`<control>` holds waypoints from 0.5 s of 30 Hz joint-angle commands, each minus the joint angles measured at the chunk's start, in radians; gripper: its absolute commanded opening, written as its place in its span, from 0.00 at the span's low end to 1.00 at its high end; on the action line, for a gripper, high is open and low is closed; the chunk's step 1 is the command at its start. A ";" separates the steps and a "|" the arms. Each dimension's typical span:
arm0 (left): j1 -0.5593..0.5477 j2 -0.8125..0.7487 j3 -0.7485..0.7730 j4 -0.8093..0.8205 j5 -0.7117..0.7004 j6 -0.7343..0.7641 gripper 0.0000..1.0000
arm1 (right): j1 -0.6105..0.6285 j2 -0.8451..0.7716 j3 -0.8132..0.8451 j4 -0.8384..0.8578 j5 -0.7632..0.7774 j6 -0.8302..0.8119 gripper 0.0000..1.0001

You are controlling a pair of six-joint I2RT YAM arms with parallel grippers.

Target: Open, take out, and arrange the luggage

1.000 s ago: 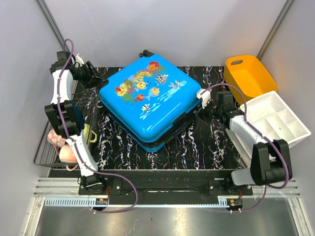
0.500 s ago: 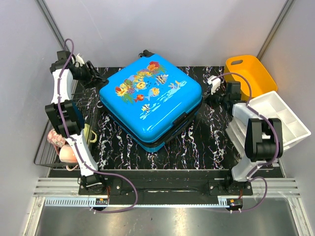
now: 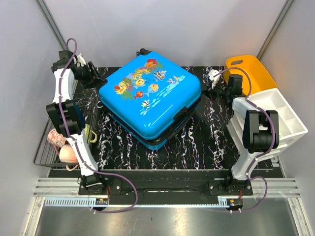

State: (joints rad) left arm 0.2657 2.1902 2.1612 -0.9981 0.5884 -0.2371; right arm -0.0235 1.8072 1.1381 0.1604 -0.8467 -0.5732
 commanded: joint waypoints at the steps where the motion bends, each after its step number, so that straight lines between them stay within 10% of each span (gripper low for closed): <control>1: -0.123 0.048 -0.015 0.012 -0.019 0.300 0.00 | 0.075 0.096 -0.006 0.395 -0.201 -0.024 0.00; 15: -0.118 0.031 -0.023 0.033 -0.058 0.300 0.00 | 0.119 -0.104 -0.049 -0.077 -0.102 -0.355 0.00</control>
State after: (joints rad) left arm 0.2272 2.1929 2.1498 -0.9733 0.4538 -0.1917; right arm 0.0151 1.7744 1.1027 0.1665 -0.8219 -0.7589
